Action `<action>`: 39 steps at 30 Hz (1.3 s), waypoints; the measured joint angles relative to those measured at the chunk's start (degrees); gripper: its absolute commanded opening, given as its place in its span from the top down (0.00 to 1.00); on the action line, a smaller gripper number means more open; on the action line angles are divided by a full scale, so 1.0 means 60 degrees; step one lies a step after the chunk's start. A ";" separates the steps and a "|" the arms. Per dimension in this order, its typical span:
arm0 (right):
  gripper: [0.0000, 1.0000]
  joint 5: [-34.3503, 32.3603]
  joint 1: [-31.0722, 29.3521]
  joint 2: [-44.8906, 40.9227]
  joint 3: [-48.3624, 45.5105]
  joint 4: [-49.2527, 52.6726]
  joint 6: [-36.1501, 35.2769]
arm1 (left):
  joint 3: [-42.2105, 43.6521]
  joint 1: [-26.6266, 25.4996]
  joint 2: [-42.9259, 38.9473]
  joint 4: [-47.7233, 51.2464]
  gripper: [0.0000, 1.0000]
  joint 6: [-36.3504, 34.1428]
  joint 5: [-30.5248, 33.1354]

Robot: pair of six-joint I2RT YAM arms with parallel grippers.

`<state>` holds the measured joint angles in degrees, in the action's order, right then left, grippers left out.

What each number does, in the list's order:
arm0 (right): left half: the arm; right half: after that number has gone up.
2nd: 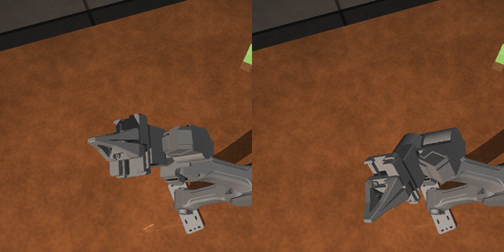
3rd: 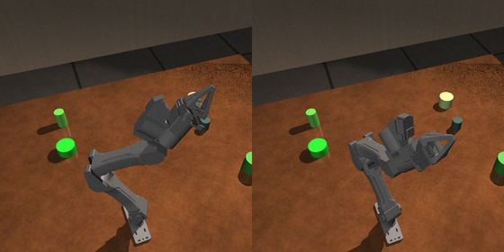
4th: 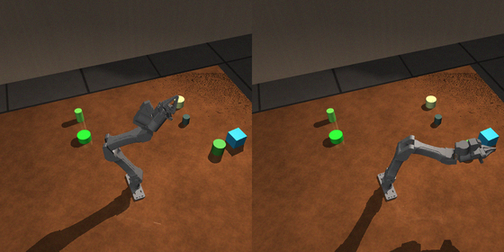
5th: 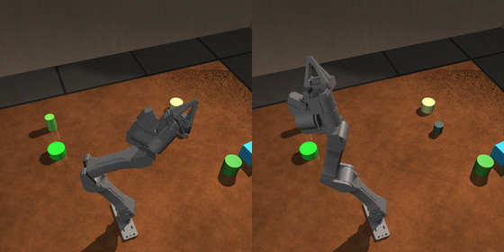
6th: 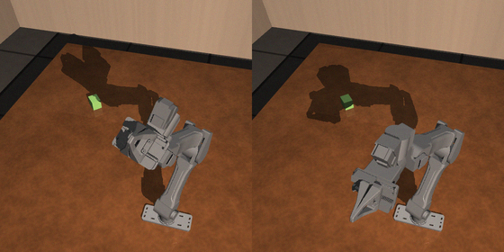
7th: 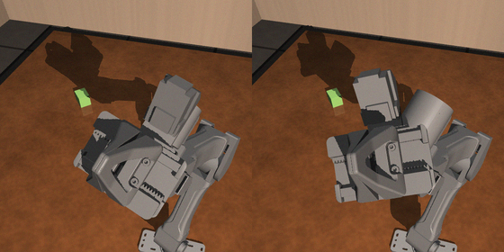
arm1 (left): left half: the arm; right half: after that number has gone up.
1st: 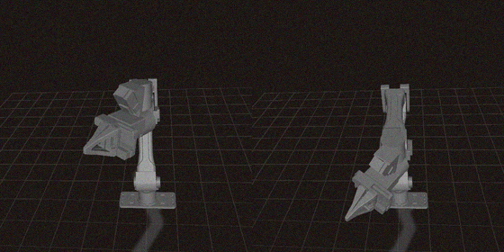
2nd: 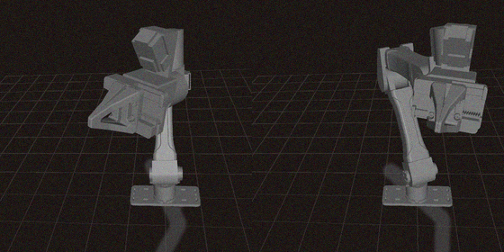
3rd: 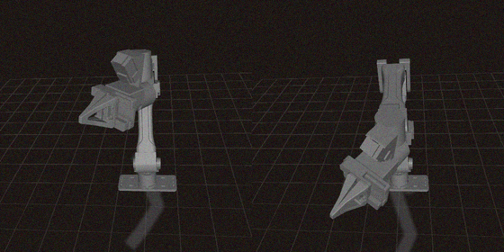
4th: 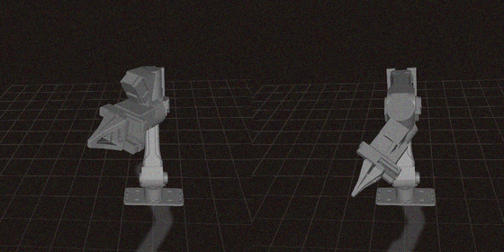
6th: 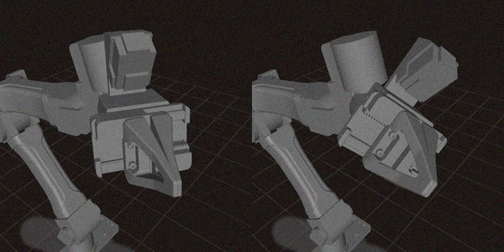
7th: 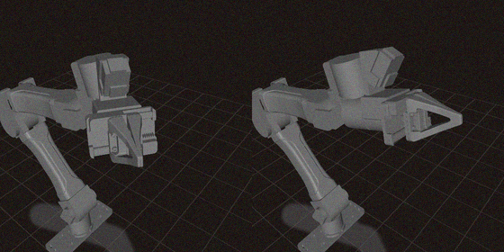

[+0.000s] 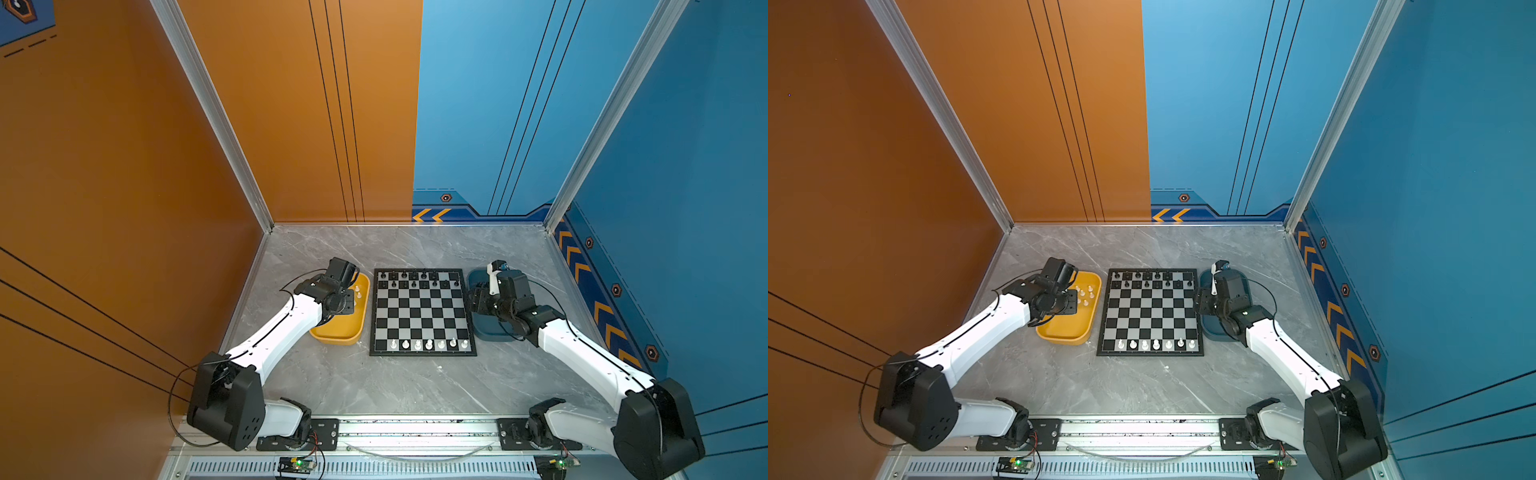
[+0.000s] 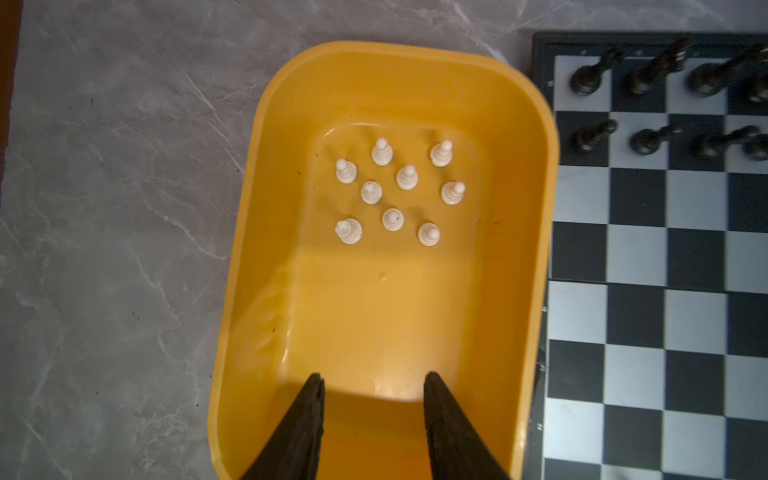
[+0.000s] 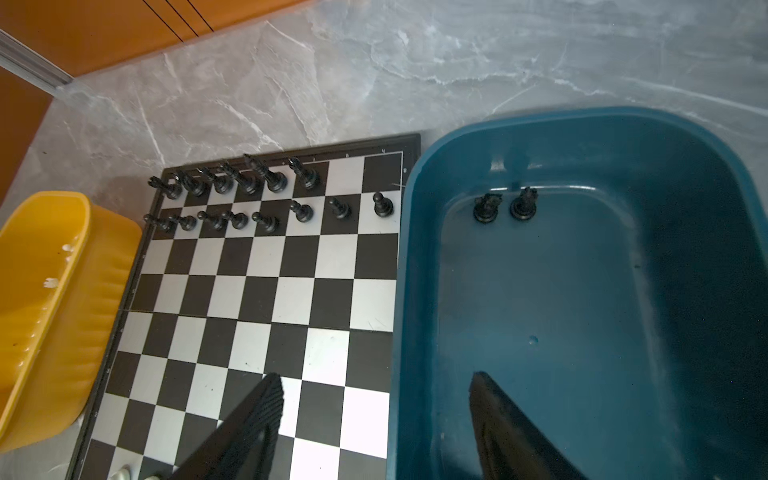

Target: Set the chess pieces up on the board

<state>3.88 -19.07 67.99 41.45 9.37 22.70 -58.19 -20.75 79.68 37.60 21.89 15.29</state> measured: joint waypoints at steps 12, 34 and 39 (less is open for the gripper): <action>0.14 0.1013 0.0776 -0.1428 -0.1756 -0.2696 0.0514 | -0.0382 0.0678 0.1588 -0.0448 0.60 -0.0331 -0.0055; 0.14 0.2229 0.1304 -0.2087 -0.2244 -0.4080 0.1024 | -0.1078 0.1413 0.3249 -0.0940 0.68 -0.0506 -0.0127; 0.14 0.2310 0.1326 -0.2120 -0.2310 -0.4091 0.1024 | -0.1089 0.1508 0.3289 -0.1118 0.69 -0.0506 -0.0346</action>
<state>17.74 -11.11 55.27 27.59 -15.18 28.84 -64.73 -11.70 99.42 30.89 18.85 13.21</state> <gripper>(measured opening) 0.861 0.309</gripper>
